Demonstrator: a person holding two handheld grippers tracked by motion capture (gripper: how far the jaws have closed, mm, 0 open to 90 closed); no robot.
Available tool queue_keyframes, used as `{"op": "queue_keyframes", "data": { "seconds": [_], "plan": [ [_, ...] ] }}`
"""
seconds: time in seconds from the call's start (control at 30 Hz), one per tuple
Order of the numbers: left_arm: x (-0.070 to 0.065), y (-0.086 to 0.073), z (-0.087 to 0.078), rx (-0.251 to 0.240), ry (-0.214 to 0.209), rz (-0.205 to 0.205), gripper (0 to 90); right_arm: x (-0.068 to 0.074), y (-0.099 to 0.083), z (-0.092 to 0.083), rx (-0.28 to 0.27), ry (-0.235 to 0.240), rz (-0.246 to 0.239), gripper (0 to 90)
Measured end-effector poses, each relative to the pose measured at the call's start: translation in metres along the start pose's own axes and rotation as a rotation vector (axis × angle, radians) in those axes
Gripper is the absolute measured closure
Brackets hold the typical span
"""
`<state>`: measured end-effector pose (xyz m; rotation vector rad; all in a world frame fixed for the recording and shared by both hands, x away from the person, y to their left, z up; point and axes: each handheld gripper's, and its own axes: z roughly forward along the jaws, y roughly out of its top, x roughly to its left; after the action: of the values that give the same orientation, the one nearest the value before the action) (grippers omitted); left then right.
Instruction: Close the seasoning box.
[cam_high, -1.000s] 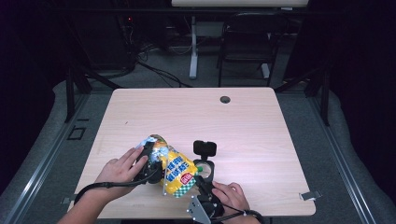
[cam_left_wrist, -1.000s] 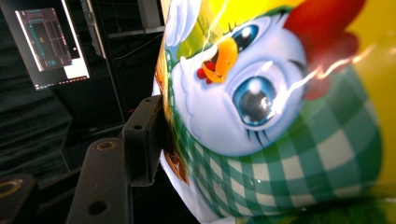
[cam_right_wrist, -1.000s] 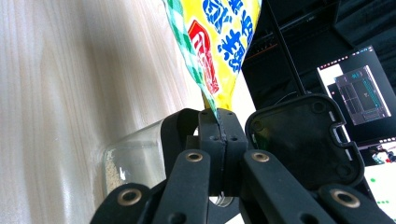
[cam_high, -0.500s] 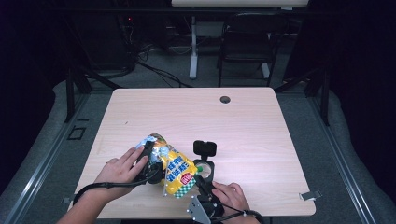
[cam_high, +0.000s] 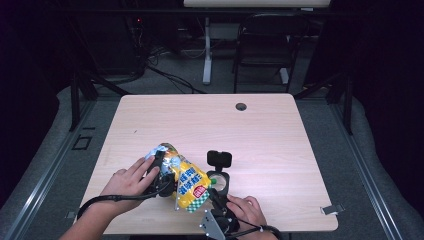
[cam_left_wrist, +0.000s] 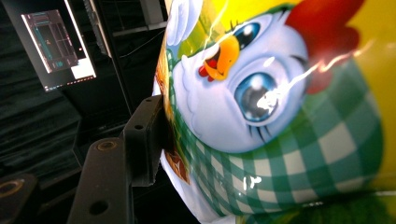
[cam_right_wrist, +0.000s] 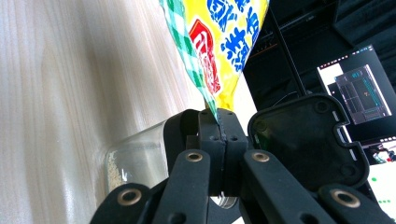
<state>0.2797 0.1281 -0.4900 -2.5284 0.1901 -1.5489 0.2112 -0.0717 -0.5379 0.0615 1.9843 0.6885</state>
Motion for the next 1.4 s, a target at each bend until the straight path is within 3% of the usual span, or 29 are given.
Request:
{"op": "queue_keyframes", "data": {
  "seconds": [1.4],
  "plan": [
    [0.0074, 0.0055, -0.0064, 0.02, 0.012, 0.071, 46.7, 0.0008, -0.0023, 0.0011, -0.003, -0.008, 0.023, 90.0]
  ]
}}
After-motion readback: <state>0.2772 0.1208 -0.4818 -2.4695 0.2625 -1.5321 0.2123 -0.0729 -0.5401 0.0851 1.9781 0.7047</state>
